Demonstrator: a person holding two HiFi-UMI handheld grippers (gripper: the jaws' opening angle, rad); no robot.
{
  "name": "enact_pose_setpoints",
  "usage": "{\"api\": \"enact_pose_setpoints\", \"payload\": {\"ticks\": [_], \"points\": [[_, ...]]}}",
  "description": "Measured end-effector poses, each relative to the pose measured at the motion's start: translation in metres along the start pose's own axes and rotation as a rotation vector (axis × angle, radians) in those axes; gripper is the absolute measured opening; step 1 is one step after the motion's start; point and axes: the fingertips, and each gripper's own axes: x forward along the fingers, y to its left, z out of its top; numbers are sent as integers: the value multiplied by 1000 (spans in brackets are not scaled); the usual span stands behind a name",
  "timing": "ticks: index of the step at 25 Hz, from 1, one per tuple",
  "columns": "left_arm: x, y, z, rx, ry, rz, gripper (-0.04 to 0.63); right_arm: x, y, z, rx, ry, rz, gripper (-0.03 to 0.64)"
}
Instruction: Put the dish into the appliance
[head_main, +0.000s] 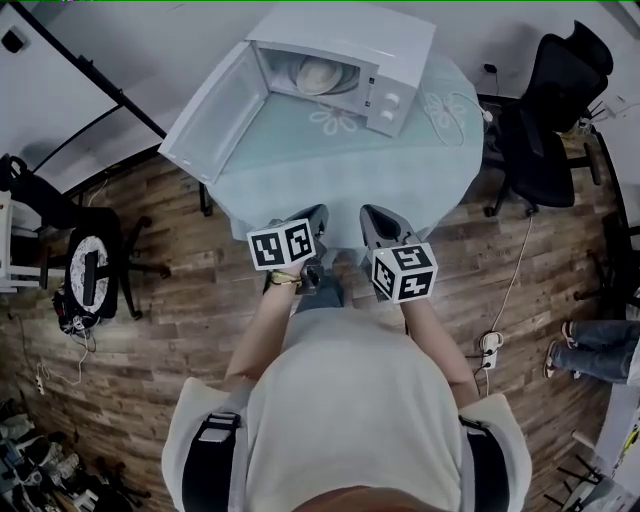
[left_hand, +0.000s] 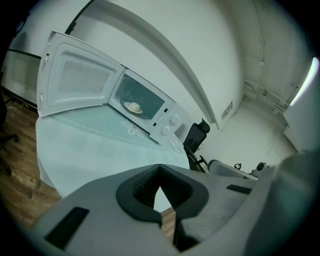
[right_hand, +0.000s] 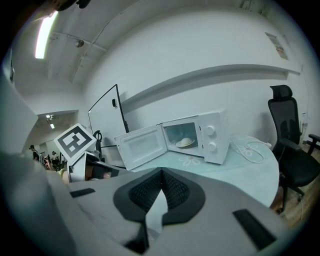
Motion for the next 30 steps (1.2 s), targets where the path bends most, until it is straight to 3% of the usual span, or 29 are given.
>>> {"api": "enact_pose_setpoints", "payload": {"ticks": [12,30], "points": [[-34,-17,-49,-4,7,-11,9,-43,17,-25,13,-5,6,5],[-40,-16,-51,-25,-5,-18,9,-47,23,-22,-11,-17,11,5]]}}
